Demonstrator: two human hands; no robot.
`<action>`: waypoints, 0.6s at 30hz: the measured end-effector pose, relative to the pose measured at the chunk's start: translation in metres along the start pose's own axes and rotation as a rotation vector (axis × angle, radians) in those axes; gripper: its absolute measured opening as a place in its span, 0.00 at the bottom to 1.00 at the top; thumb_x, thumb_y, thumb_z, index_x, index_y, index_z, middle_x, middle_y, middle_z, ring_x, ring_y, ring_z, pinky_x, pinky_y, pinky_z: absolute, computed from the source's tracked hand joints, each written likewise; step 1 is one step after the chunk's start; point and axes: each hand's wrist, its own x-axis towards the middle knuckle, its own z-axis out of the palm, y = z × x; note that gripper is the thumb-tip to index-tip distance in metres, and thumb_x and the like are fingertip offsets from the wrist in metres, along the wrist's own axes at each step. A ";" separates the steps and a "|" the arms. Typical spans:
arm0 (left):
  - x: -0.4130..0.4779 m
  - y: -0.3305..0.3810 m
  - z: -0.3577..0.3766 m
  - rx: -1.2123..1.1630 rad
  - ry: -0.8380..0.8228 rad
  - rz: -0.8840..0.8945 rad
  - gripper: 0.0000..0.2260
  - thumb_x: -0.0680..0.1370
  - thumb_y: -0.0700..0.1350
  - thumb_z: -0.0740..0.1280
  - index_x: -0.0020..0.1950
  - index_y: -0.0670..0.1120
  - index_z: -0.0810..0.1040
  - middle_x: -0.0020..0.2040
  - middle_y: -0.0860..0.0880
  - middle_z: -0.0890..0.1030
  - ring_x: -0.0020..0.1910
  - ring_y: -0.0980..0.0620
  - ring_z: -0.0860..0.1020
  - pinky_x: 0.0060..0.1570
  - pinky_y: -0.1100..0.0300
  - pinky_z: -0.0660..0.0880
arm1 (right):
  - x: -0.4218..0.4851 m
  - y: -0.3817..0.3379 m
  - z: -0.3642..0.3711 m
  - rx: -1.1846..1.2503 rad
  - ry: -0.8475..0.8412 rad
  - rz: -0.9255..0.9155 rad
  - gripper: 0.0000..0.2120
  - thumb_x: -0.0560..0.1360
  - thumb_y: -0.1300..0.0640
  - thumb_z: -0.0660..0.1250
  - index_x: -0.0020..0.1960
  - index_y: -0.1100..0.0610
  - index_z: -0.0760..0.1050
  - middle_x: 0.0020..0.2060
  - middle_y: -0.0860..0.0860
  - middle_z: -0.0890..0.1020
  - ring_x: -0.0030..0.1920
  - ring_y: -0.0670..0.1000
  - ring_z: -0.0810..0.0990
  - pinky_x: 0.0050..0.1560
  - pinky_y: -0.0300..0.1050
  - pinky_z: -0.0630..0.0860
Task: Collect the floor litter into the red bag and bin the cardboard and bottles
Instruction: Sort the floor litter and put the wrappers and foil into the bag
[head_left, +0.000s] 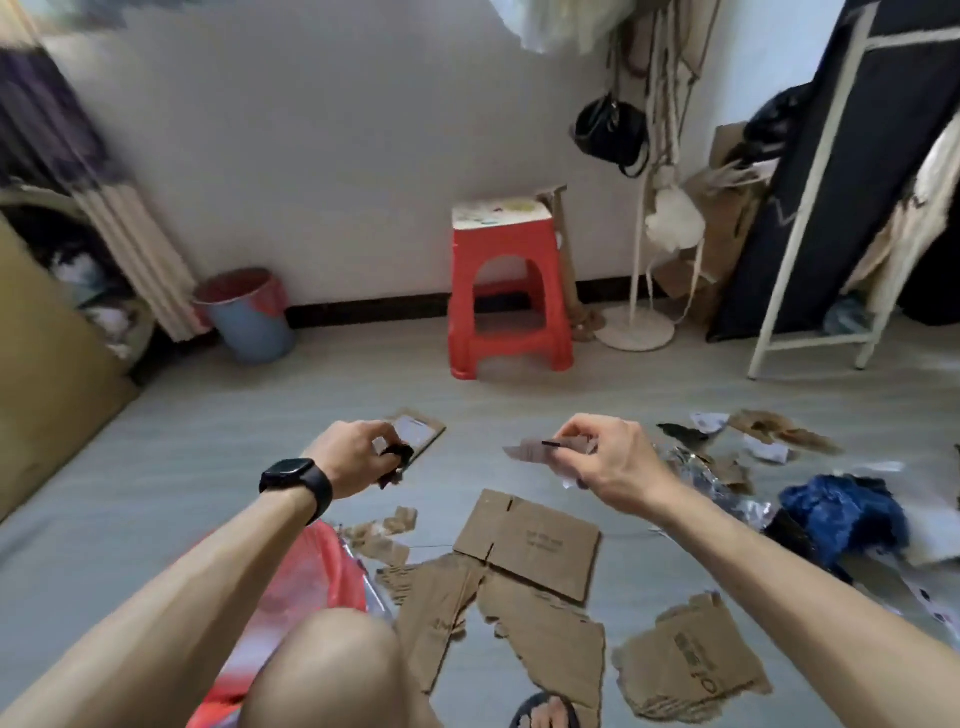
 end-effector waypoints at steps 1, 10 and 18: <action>-0.011 -0.024 -0.005 -0.017 0.005 -0.048 0.04 0.76 0.56 0.70 0.44 0.58 0.79 0.30 0.63 0.82 0.30 0.66 0.79 0.35 0.63 0.79 | 0.005 -0.018 0.014 0.030 -0.010 -0.017 0.05 0.73 0.51 0.73 0.40 0.51 0.81 0.32 0.47 0.84 0.33 0.47 0.82 0.37 0.44 0.78; -0.084 -0.206 0.030 -0.044 0.047 -0.417 0.10 0.76 0.55 0.69 0.53 0.53 0.82 0.48 0.49 0.86 0.48 0.47 0.82 0.42 0.58 0.76 | 0.011 -0.099 0.184 0.079 -0.283 -0.068 0.06 0.75 0.54 0.67 0.49 0.51 0.82 0.41 0.47 0.84 0.39 0.48 0.84 0.42 0.44 0.80; -0.113 -0.280 0.107 -0.153 -0.087 -0.477 0.18 0.73 0.64 0.62 0.60 0.60 0.80 0.54 0.59 0.84 0.55 0.55 0.81 0.54 0.60 0.76 | 0.023 -0.117 0.321 -0.045 -0.587 -0.128 0.19 0.75 0.44 0.67 0.65 0.47 0.76 0.59 0.43 0.81 0.58 0.44 0.80 0.59 0.41 0.75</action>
